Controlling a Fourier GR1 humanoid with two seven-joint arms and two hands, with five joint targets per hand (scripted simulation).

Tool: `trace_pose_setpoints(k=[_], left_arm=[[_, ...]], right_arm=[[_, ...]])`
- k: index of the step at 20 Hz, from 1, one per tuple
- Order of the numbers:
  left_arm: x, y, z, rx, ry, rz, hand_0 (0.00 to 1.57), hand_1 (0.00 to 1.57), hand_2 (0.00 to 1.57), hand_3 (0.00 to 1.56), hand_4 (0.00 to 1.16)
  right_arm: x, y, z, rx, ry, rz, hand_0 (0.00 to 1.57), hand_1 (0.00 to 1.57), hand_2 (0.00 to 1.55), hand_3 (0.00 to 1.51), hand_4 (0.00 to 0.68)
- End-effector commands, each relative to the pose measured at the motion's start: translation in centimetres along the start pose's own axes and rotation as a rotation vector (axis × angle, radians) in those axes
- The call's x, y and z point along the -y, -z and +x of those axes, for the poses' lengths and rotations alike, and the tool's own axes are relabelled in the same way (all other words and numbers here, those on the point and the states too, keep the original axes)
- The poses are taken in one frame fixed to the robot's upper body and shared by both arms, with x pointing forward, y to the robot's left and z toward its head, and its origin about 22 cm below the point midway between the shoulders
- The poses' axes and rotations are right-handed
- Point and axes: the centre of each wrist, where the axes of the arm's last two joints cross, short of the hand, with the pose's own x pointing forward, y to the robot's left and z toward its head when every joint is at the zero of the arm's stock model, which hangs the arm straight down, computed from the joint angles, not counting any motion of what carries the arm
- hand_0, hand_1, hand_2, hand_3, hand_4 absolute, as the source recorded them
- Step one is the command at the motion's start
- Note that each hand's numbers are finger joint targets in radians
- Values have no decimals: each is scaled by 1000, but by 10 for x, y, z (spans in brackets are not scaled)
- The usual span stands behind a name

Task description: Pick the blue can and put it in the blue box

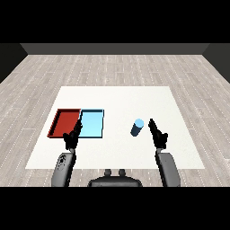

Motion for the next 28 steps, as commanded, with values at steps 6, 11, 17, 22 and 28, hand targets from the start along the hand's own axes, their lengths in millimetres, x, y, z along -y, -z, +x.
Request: trace_pose_setpoints(k=[6,11,17,22,28], left_arm=[[0,-13,6,35,49,-31,0,0,0,0,0],[10,9,30,480,-142,-5,0,0,0,0,0],[-8,-3,-6,531,-143,-5,0,0,0,0,0],[-4,-8,-7,495,-172,-10,0,0,0,0,0],[9,-4,13,494,-156,-1,0,0,0,0,0]], right_arm=[[68,30,2,39,-7,-52,0,0,0,0,0],[76,28,27,368,205,54,0,0,0,0,0],[79,37,14,337,211,62,0,0,0,0,0],[71,46,1,338,227,80,0,0,0,0,0],[76,46,-30,293,234,60,0,0,0,0,0]])
